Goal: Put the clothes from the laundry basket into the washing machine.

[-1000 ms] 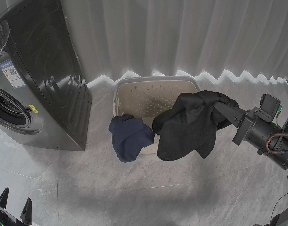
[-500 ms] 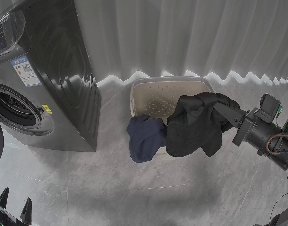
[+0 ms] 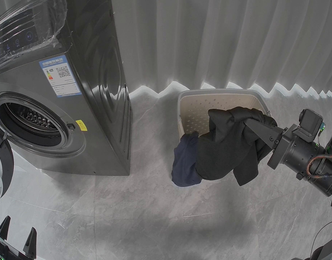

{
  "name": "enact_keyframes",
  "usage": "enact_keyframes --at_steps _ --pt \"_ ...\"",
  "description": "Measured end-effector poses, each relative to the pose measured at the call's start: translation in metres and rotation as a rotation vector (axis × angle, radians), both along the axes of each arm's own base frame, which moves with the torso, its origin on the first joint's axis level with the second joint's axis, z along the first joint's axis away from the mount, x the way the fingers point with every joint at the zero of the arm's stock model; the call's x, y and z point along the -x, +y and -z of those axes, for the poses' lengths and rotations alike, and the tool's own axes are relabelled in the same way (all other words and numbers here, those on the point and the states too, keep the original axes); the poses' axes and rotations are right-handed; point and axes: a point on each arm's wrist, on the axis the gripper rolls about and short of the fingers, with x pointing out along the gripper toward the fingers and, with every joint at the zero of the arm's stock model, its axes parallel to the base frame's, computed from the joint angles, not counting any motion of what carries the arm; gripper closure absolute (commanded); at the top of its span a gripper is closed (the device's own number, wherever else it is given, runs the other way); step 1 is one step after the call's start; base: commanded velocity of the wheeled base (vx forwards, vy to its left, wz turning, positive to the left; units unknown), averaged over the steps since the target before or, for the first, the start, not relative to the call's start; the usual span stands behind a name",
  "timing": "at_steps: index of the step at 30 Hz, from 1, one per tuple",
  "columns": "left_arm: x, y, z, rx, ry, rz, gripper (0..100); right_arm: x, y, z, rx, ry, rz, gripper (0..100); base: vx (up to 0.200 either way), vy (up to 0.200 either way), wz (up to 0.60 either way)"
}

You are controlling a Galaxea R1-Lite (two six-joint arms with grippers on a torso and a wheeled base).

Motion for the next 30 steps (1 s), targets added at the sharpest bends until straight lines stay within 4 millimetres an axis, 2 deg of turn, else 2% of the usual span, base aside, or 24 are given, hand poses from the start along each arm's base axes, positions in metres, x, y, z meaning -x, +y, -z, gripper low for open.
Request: enact_keyframes --at_steps 14,23,30 --pt "0.0000 0.0000 -0.0002 0.000 -0.001 0.000 0 0.0004 -0.0003 0.0022 0.006 0.007 0.000 100 0.000 0.200 0.00" --pt "0.0000 0.0000 -0.0002 0.000 -0.001 0.001 0 0.0011 -0.0009 0.0057 0.017 0.014 0.001 100 0.000 0.000 0.00" --pt "0.0000 0.0000 -0.0002 0.000 -0.001 0.000 0 0.0012 -0.0011 0.0053 0.014 0.015 0.001 100 -0.200 0.000 0.00"
